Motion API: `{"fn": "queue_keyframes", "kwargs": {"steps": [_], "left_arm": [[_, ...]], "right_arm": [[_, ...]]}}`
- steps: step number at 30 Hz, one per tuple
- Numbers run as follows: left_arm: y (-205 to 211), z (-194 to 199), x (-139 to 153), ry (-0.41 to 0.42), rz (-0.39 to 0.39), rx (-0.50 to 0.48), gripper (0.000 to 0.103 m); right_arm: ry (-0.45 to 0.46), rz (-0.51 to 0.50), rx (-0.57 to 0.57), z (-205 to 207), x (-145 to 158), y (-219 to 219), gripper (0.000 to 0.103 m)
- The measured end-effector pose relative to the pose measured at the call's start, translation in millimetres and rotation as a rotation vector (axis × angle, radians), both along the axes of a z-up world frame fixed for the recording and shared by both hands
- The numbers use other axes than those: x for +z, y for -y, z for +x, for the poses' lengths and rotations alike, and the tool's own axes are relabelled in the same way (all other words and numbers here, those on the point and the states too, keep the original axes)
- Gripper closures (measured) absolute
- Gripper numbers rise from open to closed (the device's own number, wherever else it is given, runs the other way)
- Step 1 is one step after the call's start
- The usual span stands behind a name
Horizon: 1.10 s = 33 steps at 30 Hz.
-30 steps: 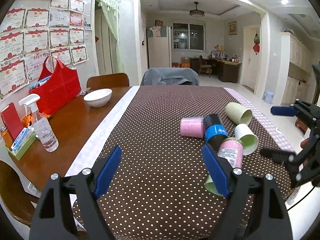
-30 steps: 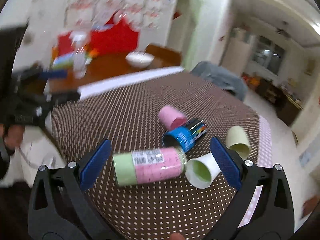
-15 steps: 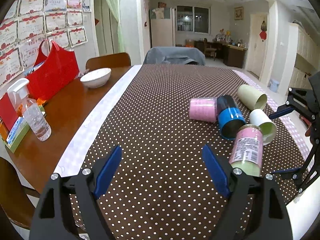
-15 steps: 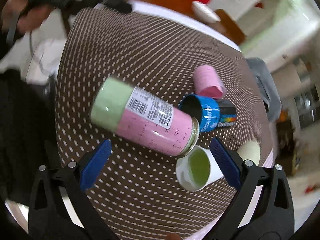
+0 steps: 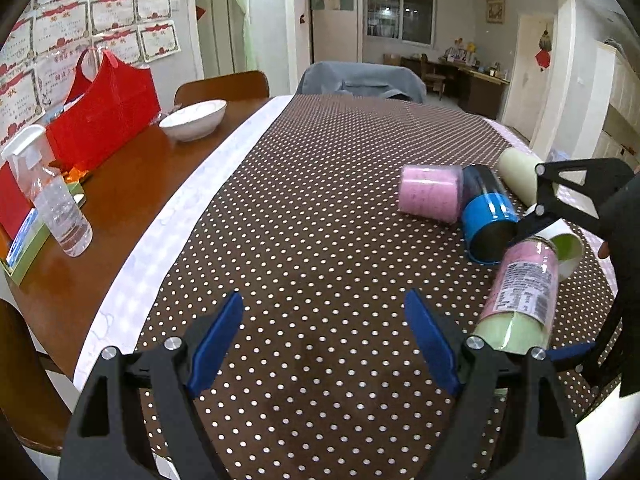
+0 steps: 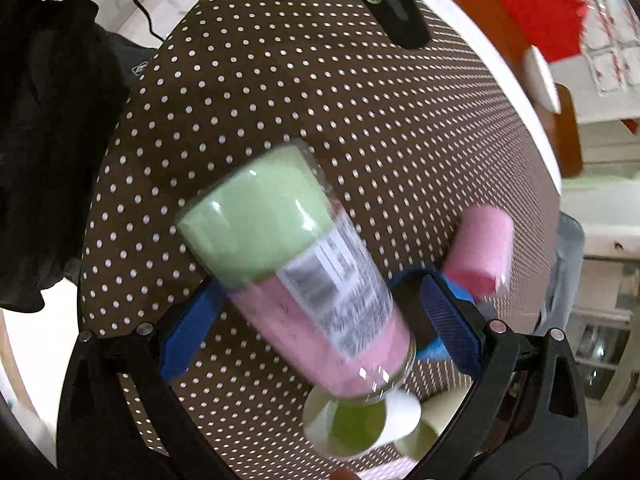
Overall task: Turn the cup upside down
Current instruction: 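Lift the jar with the right tool and rotate it green lid up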
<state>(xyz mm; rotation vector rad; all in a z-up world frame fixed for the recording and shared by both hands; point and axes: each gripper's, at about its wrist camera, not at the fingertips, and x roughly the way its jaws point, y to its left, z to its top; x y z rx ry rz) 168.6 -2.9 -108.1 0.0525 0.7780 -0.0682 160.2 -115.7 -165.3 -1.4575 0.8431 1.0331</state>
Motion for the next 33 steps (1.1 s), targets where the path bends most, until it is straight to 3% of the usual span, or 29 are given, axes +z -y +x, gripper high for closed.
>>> {"fn": "queue_keyframes", "kwargs": {"steps": [4, 9, 18, 21, 26, 33], "left_arm": [[-8, 7, -6, -0.022, -0.012, 0.02, 0.021], [-13, 10, -12, -0.036, -0.017, 0.027, 0.021], [-14, 8, -15, -0.041, -0.029, 0.022, 0.022], [-15, 5, -14, -0.038, -0.031, 0.023, 0.022], [-17, -3, -12, -0.025, -0.033, 0.032, 0.022], [-11, -15, -2, 0.017, -0.039, 0.003, 0.022]], "right_arm": [[-0.145, 0.003, -0.07, 21, -4, -13, 0.021], [-0.26, 0.043, -0.147, 41, 2, -21, 0.022], [-0.236, -0.027, -0.129, 45, -6, -39, 0.023], [-0.227, -0.027, -0.149, 37, -9, -39, 0.027], [-0.227, 0.088, -0.243, 41, 10, -32, 0.028], [-0.257, 0.339, -0.44, 46, 48, 4, 0.029]]}}
